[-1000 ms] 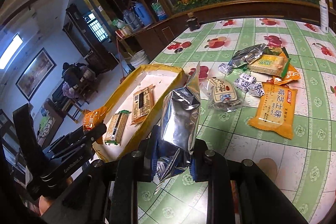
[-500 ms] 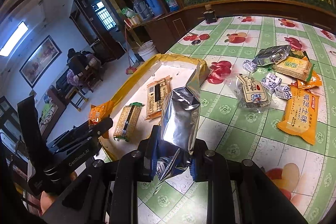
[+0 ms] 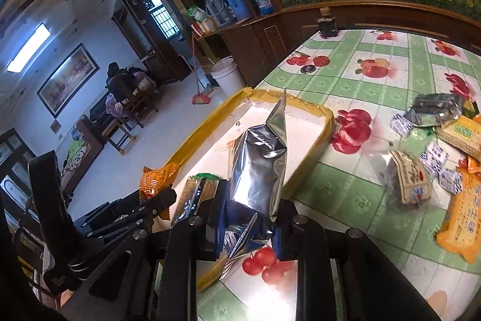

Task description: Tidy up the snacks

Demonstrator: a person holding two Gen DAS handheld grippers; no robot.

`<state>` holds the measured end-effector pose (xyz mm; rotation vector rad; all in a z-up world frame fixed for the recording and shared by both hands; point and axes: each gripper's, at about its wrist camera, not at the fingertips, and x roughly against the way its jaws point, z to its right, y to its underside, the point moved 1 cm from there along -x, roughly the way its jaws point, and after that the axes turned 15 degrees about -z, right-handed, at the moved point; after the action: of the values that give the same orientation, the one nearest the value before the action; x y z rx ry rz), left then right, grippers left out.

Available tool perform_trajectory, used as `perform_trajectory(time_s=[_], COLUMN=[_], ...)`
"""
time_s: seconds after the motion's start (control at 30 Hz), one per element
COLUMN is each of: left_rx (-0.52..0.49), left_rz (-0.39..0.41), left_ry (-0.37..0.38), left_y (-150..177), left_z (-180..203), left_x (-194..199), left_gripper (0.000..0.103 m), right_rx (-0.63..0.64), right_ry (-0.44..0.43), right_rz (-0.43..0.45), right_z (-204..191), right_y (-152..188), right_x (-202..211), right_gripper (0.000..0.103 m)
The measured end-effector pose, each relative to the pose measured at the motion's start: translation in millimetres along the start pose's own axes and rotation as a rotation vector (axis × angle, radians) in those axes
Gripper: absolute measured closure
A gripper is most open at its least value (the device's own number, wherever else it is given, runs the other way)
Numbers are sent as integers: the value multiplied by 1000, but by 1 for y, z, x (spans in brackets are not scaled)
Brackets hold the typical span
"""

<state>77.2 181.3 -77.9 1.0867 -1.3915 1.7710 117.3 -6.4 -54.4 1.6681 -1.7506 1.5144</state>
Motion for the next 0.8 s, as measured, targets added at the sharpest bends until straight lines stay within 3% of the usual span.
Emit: perform_trajectory(time_s=[0.23,0.47,0.53,0.6,0.67,0.73,0.8], left_rx=[15,10,7,16,18,24,26], left_rz=[-90,-120,-124,-120,-111,-102,-77], left_ry=[28,-7,-14,-15,-18,-31,-35], left_y=[-18,-15,-15,-13,-12,-11,-10], left_z=[7,8,9,7,7,7,7], left_x=[-33,-48,-47,-45,-43,-39,-33], left_gripper=[54,52,42,38,37,30,30], right_rx=[-13,-29,-26,-21,-12,-8,-11], right_ry=[-4,-3,4,25,38,60,83], right_rz=[-33,-80,-91,-100,-99,-79,-49], right_z=[4,13,14,14,14,13,14], right_y=[-43,-55,-55,-55,-53,-52,-49], right_x=[-48,-81,-87,-91,-90,-85,-74], right_gripper=[79,79,78,76,71,51,42])
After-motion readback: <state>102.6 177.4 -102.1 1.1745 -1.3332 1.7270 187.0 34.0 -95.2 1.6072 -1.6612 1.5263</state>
